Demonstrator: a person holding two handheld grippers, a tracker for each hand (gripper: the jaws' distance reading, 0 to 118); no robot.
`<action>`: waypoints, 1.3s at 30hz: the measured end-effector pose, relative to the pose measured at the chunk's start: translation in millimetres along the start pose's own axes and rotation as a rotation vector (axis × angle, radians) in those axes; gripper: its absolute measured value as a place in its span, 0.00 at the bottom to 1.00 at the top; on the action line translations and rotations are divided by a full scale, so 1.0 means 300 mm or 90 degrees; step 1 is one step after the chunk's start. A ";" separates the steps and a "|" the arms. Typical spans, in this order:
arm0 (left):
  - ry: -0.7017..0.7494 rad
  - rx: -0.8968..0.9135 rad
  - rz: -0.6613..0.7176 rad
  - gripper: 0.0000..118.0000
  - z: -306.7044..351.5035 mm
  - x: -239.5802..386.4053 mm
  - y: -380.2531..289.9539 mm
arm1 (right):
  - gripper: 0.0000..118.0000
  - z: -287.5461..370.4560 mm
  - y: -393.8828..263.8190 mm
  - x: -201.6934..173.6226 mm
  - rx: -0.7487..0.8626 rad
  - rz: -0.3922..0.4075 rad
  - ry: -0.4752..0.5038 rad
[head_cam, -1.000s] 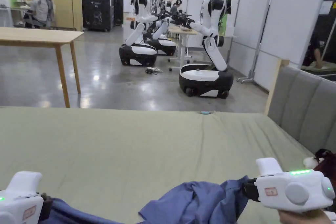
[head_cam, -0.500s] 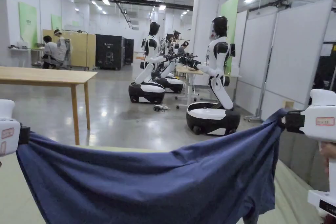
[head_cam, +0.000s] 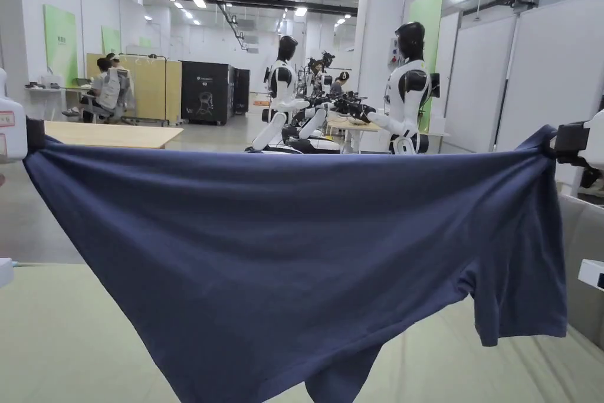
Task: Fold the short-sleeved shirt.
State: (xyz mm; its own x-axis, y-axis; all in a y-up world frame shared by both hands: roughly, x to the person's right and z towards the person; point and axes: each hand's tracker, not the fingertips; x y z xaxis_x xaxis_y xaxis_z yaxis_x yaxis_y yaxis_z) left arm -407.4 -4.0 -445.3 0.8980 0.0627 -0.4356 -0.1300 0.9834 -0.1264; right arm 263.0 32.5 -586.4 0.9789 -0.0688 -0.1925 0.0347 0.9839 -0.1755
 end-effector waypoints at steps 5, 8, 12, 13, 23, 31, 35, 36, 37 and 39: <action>0.001 -0.022 0.042 0.02 -0.124 0.003 -0.164 | 0.10 -0.152 -0.168 0.008 -0.031 0.001 -0.015; 0.008 -0.053 0.027 0.02 -0.176 0.018 -0.309 | 0.10 -0.216 -0.317 0.038 -0.066 -0.032 -0.026; -0.008 -0.078 0.040 0.02 -0.179 0.027 -0.479 | 0.10 -0.252 -0.495 0.078 -0.097 -0.058 -0.038; -0.012 -0.089 0.056 0.02 -0.174 0.022 -0.508 | 0.10 -0.249 -0.527 0.088 -0.101 -0.063 -0.040; -0.060 -0.146 0.067 0.02 0.214 -0.042 -0.700 | 0.10 0.100 -0.717 0.172 -0.162 -0.046 -0.029; -0.142 -0.316 0.056 0.02 0.669 -0.185 -1.044 | 0.10 0.553 -1.104 0.177 -0.304 0.051 0.017; -0.097 -0.393 0.015 0.02 0.788 -0.229 -1.268 | 0.10 0.646 -1.376 0.208 -0.398 0.077 0.017; -0.083 -0.401 0.015 0.02 0.796 -0.236 -1.310 | 0.10 0.655 -1.430 0.208 -0.414 0.090 0.004; -0.081 -0.407 0.013 0.02 0.798 -0.238 -1.340 | 0.10 0.656 -1.462 0.212 -0.422 0.091 -0.006; -0.080 -0.408 0.029 0.03 0.800 -0.241 -1.378 | 0.10 0.650 -1.513 0.229 -0.429 0.069 -0.016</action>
State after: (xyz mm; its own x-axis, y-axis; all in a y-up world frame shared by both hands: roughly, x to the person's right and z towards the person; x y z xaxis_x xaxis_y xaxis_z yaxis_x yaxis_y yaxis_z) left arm -317.7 -374.2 -147.6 0.9228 0.1588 -0.3509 -0.3589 0.6852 -0.6338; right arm 353.8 -386.6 -331.8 0.9744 0.0355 -0.2221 -0.1887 0.6666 -0.7211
